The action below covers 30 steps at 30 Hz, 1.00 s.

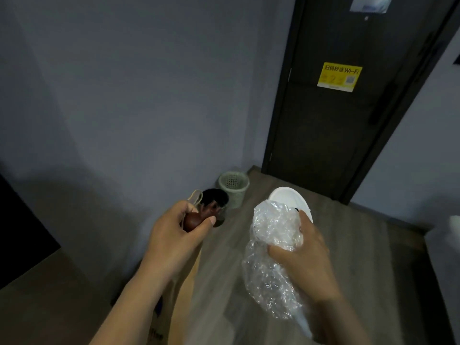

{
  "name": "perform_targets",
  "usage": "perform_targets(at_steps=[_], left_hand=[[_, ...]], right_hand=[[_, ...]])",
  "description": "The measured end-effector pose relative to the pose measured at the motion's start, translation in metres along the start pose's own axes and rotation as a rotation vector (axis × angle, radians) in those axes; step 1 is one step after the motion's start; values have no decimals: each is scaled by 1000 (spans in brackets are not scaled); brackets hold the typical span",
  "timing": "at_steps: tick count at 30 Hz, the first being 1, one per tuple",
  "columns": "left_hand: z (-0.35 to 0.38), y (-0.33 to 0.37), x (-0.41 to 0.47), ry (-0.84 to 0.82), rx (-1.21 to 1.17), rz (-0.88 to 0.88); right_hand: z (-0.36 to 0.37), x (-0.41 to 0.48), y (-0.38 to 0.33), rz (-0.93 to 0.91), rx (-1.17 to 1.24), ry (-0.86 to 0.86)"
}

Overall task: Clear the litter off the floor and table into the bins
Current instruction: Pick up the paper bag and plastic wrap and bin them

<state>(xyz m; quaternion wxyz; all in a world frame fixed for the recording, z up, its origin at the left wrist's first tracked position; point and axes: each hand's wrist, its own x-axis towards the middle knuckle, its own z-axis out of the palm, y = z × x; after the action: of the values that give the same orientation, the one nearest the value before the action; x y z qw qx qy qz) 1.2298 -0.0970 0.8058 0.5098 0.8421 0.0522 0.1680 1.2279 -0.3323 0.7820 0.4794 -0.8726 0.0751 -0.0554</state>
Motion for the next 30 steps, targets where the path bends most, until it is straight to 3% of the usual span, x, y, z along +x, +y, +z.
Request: perform_targets(at_steps=[11, 30], left_hand=[[75, -34, 160, 57, 30, -52], [154, -136, 485, -40, 84, -54]], right_hand=[[13, 185, 15, 19, -37, -9], [135, 500, -15, 73, -197, -135]])
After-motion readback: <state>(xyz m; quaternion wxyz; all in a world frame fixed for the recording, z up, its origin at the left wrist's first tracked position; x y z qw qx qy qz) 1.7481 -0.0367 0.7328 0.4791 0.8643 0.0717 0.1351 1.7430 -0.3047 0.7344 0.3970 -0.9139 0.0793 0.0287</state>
